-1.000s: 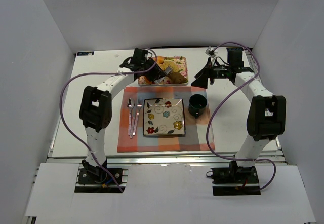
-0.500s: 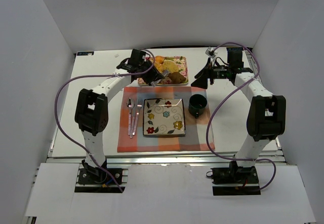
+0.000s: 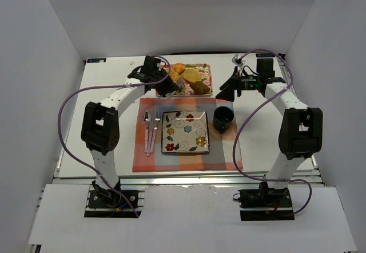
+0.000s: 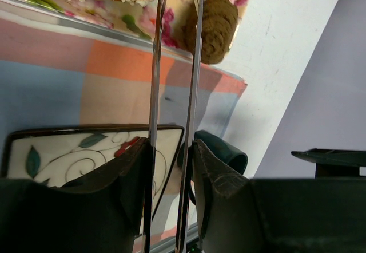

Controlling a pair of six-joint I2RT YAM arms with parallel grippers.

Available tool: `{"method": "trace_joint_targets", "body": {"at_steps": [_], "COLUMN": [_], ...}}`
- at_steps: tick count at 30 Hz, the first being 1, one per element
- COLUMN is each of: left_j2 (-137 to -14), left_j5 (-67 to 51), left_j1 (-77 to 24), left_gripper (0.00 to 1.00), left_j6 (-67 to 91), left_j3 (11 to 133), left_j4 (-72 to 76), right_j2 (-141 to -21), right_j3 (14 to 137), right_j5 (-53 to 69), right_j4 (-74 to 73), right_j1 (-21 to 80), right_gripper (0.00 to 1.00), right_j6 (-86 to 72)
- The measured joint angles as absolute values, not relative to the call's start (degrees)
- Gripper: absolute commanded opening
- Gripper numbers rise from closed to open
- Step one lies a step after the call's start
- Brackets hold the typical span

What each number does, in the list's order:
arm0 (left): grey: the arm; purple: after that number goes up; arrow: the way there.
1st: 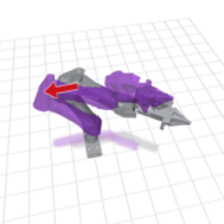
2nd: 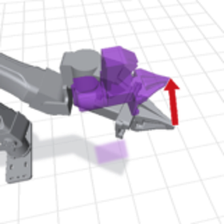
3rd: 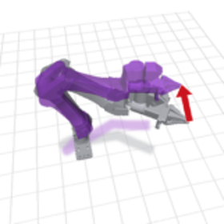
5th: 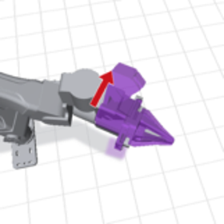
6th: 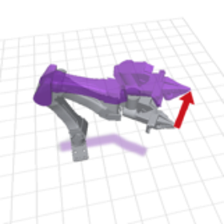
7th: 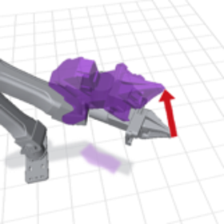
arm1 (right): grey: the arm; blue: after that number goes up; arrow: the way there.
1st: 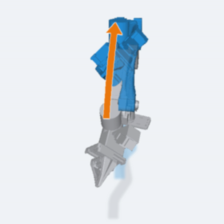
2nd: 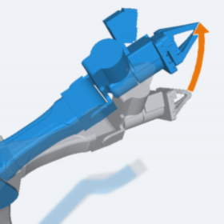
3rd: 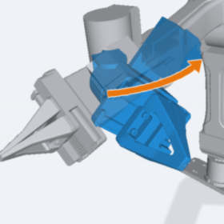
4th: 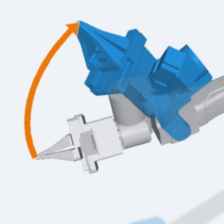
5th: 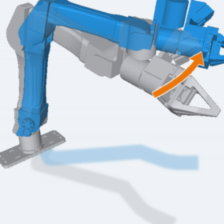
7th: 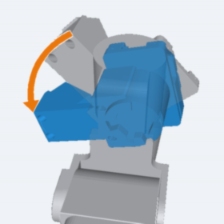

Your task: Place the bread

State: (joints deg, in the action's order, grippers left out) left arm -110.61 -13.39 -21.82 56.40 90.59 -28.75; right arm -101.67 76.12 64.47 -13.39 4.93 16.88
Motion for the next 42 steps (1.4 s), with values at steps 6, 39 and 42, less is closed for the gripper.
{"method": "trace_joint_targets", "body": {"at_steps": [6, 39, 42], "left_j2": [-109.7, -111.1, -111.1], "left_j5": [-12.9, -16.1, -16.1], "left_j1": [-20.4, -20.3, -20.4], "left_gripper": [0.46, 0.49, 0.49], "left_j6": [57.1, 63.7, 63.8], "left_j3": [88.6, 87.1, 87.1], "left_j4": [-27.2, -21.5, -21.2], "right_j2": [-101.7, -101.7, -101.7], "right_j3": [76.1, 76.1, 76.1], "right_j5": [64.5, 64.5, 64.5], "right_j4": [-13.4, -13.3, -13.2], "right_j1": [4.9, 4.9, 4.9], "right_gripper": [0.89, 0.89, 0.89], "right_j6": [16.9, 16.8, 16.7]}}
